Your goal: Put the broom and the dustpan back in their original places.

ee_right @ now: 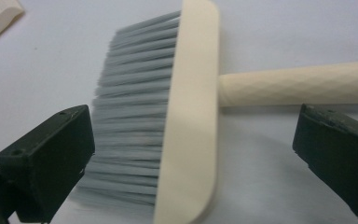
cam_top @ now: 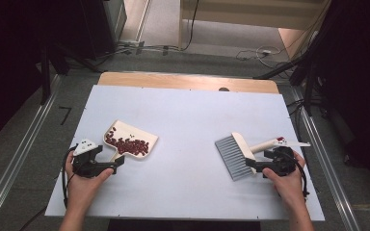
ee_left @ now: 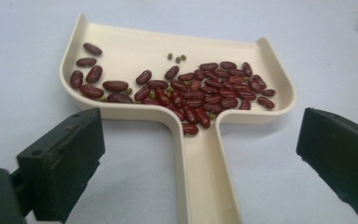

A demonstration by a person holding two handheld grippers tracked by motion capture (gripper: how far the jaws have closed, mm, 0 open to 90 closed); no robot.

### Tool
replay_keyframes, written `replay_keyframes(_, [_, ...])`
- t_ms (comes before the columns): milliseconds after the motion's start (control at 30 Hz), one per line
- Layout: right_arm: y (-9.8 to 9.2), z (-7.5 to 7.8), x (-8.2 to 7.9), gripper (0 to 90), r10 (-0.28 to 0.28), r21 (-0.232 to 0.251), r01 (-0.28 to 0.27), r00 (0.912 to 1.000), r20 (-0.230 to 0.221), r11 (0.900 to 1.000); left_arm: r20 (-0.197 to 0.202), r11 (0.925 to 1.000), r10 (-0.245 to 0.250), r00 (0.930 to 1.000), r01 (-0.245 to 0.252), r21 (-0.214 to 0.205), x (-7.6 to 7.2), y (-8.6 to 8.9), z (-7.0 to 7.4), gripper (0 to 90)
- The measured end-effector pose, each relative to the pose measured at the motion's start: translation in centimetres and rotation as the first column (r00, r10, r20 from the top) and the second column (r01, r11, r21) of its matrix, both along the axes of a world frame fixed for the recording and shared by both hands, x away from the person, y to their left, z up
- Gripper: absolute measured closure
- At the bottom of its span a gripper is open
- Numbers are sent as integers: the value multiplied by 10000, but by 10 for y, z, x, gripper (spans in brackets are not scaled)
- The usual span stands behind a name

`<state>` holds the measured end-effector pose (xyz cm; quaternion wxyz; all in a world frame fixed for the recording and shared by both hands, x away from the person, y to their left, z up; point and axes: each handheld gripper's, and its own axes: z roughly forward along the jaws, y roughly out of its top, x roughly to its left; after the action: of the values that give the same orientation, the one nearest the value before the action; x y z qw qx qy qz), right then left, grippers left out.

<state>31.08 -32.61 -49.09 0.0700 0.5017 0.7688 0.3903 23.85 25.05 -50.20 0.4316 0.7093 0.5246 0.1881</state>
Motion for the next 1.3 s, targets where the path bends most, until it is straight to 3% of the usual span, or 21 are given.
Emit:
replay_keyframes(100, [-8, 2, -1, 0, -473, -116, 476, 9985, 287, 9988, 125, 9998, 131, 9998, -129, -126, -3, 6, 4, 58])
replay_keyframes(167, [-16, 4, -1, 66, -1141, -309, 1160, 9918, 571, 9928, 195, 9989, 151, 9997, -142, -454, -5, 14, 7, 145])
replay_keyframes(267, [-27, 5, -1, 306, -2073, -730, 2120, 9760, 659, 9746, 95, 9965, 345, 9994, -336, -759, -9, 28, 9, 342])
replay_keyframes(367, [-37, 5, 0, 524, -2737, -890, 2786, 9597, 639, 9563, -158, 9971, 452, 9989, -461, -598, -10, 37, 7, 565])
replay_keyframes(467, [-47, 4, 3, 673, -3176, -994, 3232, 9457, 688, 9411, -458, 9983, 346, 9983, -367, -462, -11, 41, 1, 772])
replay_keyframes(567, [-52, 1, 8, 791, -3541, -1360, 3607, 9325, 705, 9227, -694, 9992, 50, 9976, -77, -391, -10, 39, -4, 895])
replay_keyframes(667, [-54, -1, 15, 884, -3717, -1482, 3756, 9268, 545, 9149, -959, 9993, -309, 9949, 286, -254, -7, 33, -8, 900])
replay_keyframes(800, [-53, -1, 27, 885, -3707, -1698, 3724, 9278, 428, 9124, -1130, 9982, -593, 9918, 577, -170, -5, 25, -12, 900])
replay_keyframes(933, [-51, -1, 37, 885, -3833, -2030, 3802, 9233, 257, 9023, -1205, 9975, -709, 9902, 698, -138, -4, 23, -13, 900])
replay_keyframes(1067, [-48, -1, 46, 886, -3803, -2264, 3746, 9247, 198, 8991, -1208, 9966, -817, 9893, 805, -155, -3, 21, -14, 900])
replay_keyframes(1300, [-41, 0, 63, 887, -3547, -2516, 3502, 9345, 289, 9023, -1176, 9958, -917, 9888, 915, -73, -2, 17, -14, 900])
